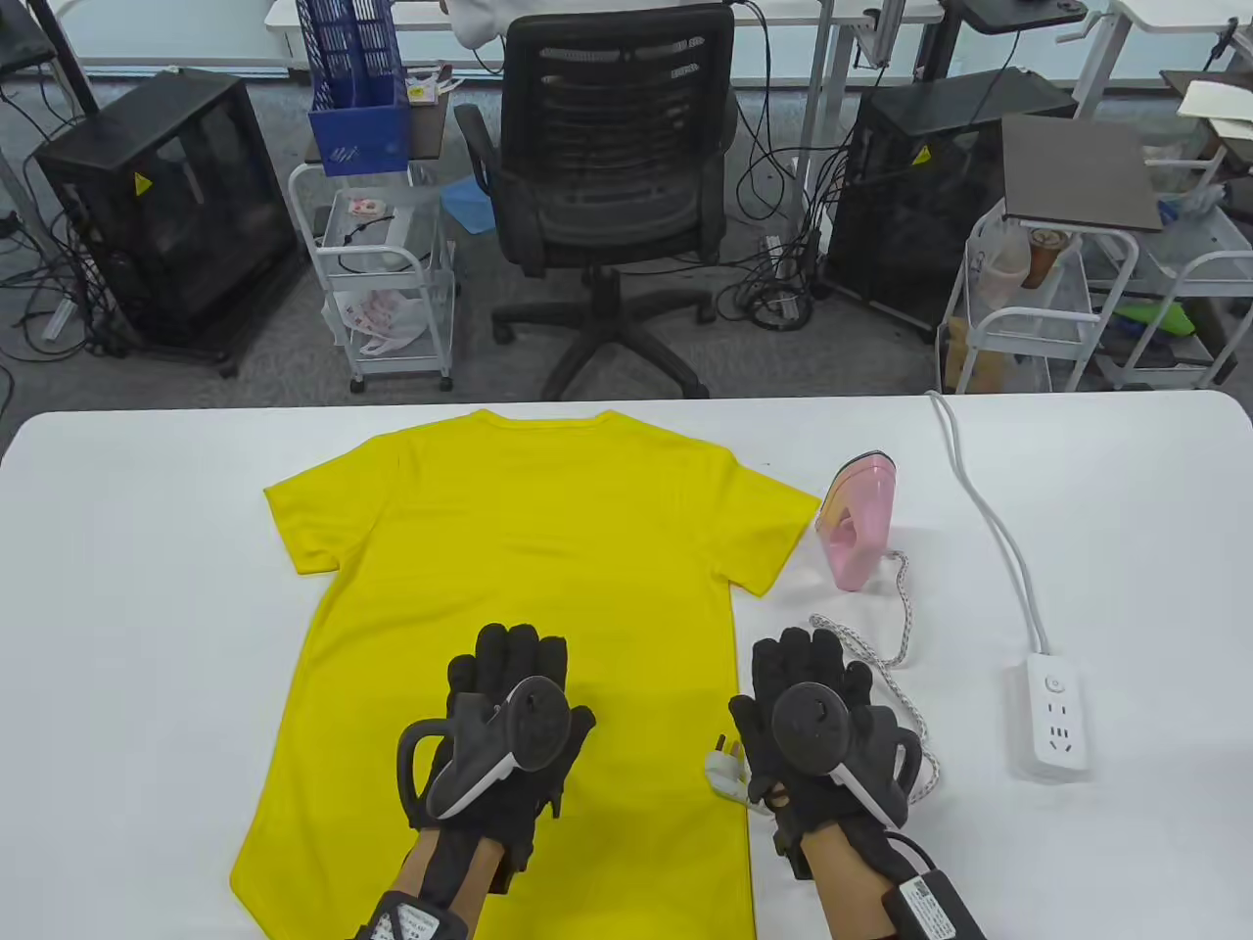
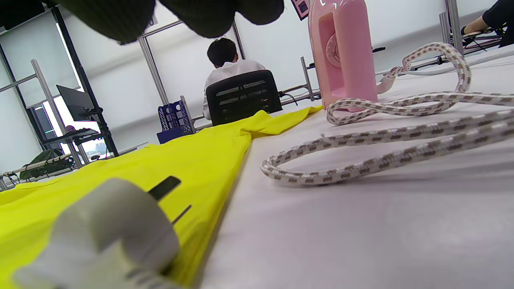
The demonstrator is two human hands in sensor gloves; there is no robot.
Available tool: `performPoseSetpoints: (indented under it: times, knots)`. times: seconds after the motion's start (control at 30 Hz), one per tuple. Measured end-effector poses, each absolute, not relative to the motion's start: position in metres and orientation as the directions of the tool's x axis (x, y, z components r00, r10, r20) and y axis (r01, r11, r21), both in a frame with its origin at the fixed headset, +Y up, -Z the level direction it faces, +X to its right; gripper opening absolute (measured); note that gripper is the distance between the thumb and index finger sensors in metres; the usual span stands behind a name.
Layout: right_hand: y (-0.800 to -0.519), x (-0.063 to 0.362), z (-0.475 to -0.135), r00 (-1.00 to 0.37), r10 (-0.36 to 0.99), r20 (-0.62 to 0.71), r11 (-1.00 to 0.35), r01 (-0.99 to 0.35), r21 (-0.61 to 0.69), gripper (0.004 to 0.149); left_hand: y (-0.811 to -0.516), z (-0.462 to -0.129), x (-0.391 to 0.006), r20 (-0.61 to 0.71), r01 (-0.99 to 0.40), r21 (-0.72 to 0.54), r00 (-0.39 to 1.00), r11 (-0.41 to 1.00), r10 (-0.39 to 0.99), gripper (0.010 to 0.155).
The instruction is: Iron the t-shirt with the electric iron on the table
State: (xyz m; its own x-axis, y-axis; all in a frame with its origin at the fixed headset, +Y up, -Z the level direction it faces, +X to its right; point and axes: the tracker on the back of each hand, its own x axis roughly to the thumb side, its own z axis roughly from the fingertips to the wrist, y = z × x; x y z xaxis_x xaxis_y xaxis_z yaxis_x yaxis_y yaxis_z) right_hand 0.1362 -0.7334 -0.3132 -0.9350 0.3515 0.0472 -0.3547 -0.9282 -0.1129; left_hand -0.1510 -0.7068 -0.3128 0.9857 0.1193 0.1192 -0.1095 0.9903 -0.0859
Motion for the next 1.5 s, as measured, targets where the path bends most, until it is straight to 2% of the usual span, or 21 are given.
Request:
performPoseSetpoints:
  times: [0.47,0.7,0.9,1.07,1.2,1.33,1.4,1.5]
  knots:
    - [-0.728,0.135,-0.313,-0.930,0.362,0.063,-0.923,-0.367,-0.116,0.061,-0.707,-0.314,-0.151,0.113,-0.110,-0.089,0.986,0.990,0.119,0.074]
    - [-0.723,0.123,-0.311,-0.934,0.343,0.102,-0.938,-0.347,-0.021,0.058,-0.707,-0.315,-0.153,0.113,-0.109,-0.099,0.986,0.989,0.120,0.074]
    - [-0.735,0.103,-0.311,-0.972,0.207,0.111,-0.935,-0.163,0.316,0.066,-0.707,-0.315,-0.152,0.110,-0.108,-0.103,0.987,0.989,0.119,0.074]
    - [-0.752,0.086,-0.310,-0.989,0.035,0.144,-0.944,0.015,0.330,0.082,-0.704,-0.313,-0.149,0.119,-0.109,-0.087,0.986,0.990,0.119,0.074]
    - [-0.755,0.072,-0.310,-0.987,-0.057,0.153,-0.969,0.092,0.231,0.080,-0.705,-0.313,-0.149,0.123,-0.104,-0.092,0.986,0.990,0.115,0.074]
    - [-0.743,0.075,-0.310,-0.986,-0.027,0.163,-0.985,0.054,0.166,0.079,-0.704,-0.315,-0.153,0.115,-0.124,-0.097,0.984,0.988,0.134,0.074]
    - [-0.718,0.093,-0.311,-0.986,0.098,0.135,-0.992,-0.086,0.096,0.078,-0.703,-0.315,-0.154,0.113,-0.131,-0.097,0.984,0.987,0.142,0.074]
    - [-0.680,0.139,-0.314,-0.914,0.403,0.047,-0.915,-0.403,0.004,0.072,-0.702,-0.315,-0.152,0.119,-0.129,-0.094,0.983,0.987,0.139,0.074]
